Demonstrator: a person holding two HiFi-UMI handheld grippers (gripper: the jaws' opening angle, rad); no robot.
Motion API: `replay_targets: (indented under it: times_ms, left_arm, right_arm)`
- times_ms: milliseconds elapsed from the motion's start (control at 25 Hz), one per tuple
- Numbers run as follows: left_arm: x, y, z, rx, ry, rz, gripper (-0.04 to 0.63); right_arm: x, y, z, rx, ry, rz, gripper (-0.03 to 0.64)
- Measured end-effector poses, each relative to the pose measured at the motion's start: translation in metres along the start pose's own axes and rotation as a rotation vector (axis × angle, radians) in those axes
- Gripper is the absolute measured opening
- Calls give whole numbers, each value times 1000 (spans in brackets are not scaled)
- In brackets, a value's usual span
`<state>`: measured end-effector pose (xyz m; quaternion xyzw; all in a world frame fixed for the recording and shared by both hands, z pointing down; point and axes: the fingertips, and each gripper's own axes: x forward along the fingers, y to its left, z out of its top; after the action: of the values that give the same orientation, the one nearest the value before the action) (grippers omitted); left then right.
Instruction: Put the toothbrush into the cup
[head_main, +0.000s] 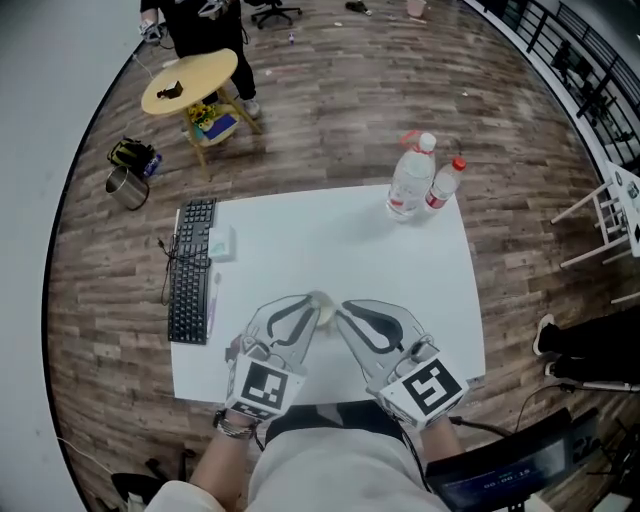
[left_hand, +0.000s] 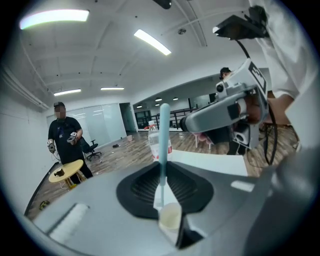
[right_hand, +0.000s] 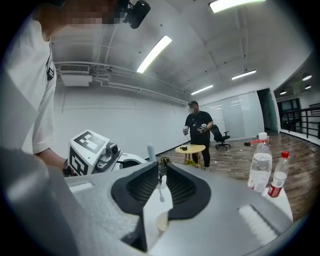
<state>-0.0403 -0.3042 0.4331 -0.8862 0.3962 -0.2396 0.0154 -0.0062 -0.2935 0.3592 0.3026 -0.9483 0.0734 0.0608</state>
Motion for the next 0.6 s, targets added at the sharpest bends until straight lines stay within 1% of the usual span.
replay_targets:
  times_ms: [200,280,480,600]
  left_arm:
    - [6,-8,-8,34,24,-24,54]
    - [10,-9,-11,43,32,-31,54]
    - [14,-14,-23,29,54,-64,54]
    - [17,-19,-26,30,61,-77,53]
  right_arm:
    - [4,5,-5,36,-6,13,63]
    - [5,3,-12,42,14,8,63]
    - [10,5,-22,86,36,-9,81]
    - [11,4,-28,92,53,-21,83]
